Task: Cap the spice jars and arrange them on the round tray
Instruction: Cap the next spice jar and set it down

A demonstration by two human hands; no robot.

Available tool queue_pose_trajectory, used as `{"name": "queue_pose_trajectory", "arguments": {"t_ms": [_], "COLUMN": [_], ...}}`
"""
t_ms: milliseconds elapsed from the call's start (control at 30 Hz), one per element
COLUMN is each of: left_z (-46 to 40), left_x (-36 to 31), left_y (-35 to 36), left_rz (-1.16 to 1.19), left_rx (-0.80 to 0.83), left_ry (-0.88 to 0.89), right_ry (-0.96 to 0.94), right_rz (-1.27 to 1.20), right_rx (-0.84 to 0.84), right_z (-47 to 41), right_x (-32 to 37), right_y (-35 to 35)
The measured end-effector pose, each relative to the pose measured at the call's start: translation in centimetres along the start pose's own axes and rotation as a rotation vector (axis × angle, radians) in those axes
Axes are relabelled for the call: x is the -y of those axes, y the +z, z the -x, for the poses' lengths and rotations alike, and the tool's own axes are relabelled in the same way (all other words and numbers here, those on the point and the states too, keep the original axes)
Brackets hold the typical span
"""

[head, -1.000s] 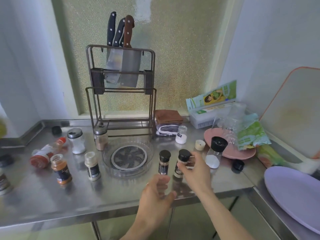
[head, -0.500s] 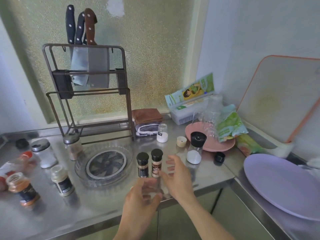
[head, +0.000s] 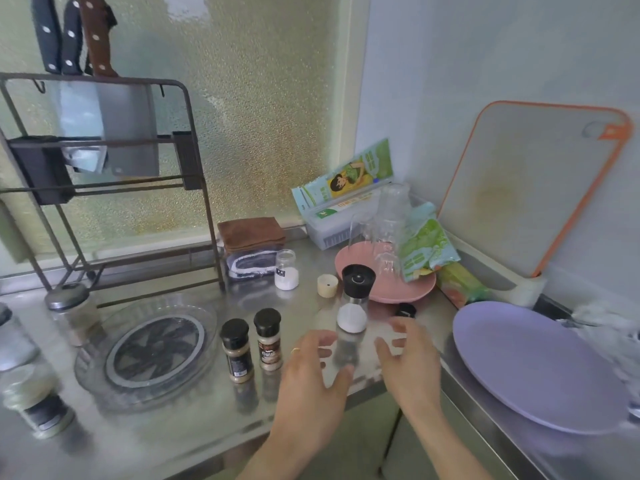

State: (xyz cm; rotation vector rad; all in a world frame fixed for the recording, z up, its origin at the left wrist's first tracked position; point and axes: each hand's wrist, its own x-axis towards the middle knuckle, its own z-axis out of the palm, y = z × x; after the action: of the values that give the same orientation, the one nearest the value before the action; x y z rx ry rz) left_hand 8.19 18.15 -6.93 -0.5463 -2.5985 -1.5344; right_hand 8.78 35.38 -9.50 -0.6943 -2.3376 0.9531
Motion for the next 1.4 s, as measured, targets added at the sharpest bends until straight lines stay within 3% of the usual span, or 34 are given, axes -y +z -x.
{"name": "queue_pose_trajectory", "arguments": {"t_ms": [133,267,367,600,900,1167,1400], "left_z": [-1.9,-1.7,-1.0,2.2,8.8,11.4,7.8], "left_x": [-0.7,-1.0,-1.0,0.1,3.4,9.1,11.8], "left_y": [2.0,2.3,1.1,-4.8,-14.9,-22.3,-24.4], "left_rz": [-0.026,-0.035,-0.034,-0.023,-0.049,-0.128,-0.149], "left_rx": [0.013,0.051,0.051,-0.055,-0.342,-0.615,-0.67], "left_ry": [-0.024,-0.013,-0.021,-0.085,-0.223,-0.348,-0.383], "right_ry": [-0.006,0.036,0.028,0.051,-0.248,-0.389,-0.386], "right_rz": [0.126,0.336,0.341,0.111,-0.218,-0.435,-0.498], "right_rx": [-0.095,-0.041,-0.037,-0.036,0.364,0.638,0.619], "right_z": [-3.7,-6.5,-7.3,-2.0,11.8,17.4,17.3], "right_x": [-0.7,-0.8,-1.2,1.2,12.9,21.6,28.1], "right_y": [-0.4,0.4,1.2,-0.3,-0.1,6.8,13.5]}}
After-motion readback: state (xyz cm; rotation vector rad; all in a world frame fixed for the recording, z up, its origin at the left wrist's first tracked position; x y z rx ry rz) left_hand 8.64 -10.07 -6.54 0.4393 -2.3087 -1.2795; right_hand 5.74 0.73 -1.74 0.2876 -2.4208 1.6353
